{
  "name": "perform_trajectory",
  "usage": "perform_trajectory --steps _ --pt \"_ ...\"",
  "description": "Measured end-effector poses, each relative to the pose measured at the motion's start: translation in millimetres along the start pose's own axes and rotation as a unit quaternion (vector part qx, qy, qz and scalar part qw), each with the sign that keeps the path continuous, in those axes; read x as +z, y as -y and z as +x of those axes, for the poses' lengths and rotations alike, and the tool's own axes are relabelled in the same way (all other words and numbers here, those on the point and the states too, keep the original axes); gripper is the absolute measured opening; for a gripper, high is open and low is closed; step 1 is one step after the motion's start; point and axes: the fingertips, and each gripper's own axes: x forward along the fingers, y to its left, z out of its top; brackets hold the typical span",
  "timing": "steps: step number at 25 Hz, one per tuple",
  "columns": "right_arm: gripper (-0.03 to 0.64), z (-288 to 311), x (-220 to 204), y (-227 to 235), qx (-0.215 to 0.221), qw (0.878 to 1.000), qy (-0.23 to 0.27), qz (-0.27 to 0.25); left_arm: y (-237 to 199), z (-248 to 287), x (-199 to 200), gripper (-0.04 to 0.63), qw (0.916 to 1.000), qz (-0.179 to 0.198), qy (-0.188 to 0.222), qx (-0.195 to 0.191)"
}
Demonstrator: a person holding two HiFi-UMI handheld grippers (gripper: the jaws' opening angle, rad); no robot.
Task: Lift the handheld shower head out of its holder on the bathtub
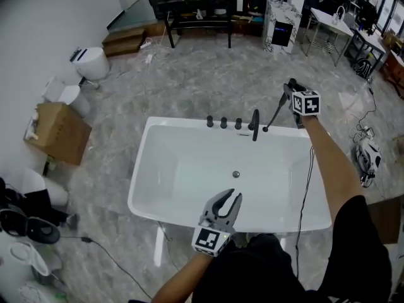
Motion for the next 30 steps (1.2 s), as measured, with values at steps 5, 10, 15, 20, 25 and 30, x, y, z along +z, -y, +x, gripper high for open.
perform_trajectory --steps 5,10,15,20,25,30 --pt "0.126 -10.5 19.6 2.5 0.01 1.0 0.013 0.0 -7.5 -4.8 15.9 0.036 0.9989 0.018 -0.008 0.044" --pt "0.126 -14.1 28.6 6.9 0.023 0.999 0.028 0.004 -0.7 3.2 25.8 0.018 0.9972 0.009 -0.001 0.074" --pt "0.126 -18.4 24.6 11.1 0.033 0.999 0.032 0.017 8.4 15.4 38.2 0.018 0.9961 0.019 0.006 0.085" --pt "0.126 -13.5 22.7 29.4 0.035 0.999 0.023 0.018 19.5 32.6 47.1 0.018 0.9961 0.021 0.007 0.085" --pt "0.126 -8.3 43.3 42.9 0.026 0.999 0.03 0.007 14.6 45.0 60.2 0.018 0.9957 0.03 0.014 0.086" --pt "0.126 -19.6 57.0 47.4 0.019 0.999 0.042 0.001 25.5 51.6 69.6 0.018 0.9949 0.058 0.023 0.079"
